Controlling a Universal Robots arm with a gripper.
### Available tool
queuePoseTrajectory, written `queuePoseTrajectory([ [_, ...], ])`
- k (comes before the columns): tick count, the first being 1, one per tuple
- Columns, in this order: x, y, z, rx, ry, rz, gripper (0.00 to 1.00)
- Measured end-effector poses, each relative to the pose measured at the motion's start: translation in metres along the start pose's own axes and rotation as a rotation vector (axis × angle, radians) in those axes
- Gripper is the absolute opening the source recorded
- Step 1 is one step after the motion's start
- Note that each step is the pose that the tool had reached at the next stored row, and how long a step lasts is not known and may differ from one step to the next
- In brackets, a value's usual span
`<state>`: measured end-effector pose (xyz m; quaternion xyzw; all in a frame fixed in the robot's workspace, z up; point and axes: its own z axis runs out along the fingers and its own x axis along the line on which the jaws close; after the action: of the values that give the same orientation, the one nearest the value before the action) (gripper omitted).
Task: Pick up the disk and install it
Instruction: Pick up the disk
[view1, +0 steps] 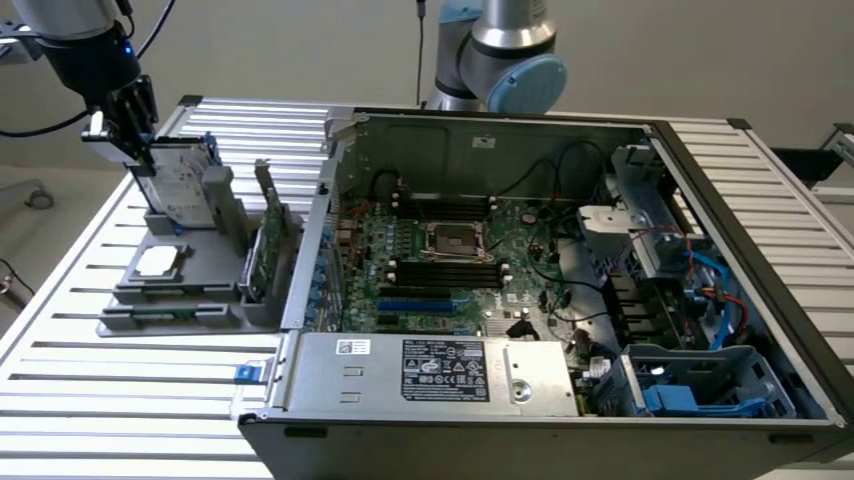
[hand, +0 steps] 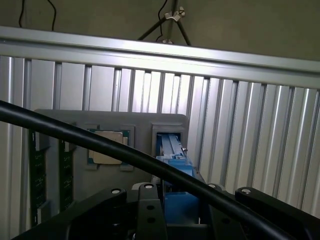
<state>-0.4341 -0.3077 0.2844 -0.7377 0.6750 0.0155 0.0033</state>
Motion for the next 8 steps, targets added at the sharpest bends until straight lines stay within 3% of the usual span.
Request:
queuePoseTrajectory([
  [8,0.0,0.0,-0.0004,-0.0008,-0.0002,0.0,0.33],
])
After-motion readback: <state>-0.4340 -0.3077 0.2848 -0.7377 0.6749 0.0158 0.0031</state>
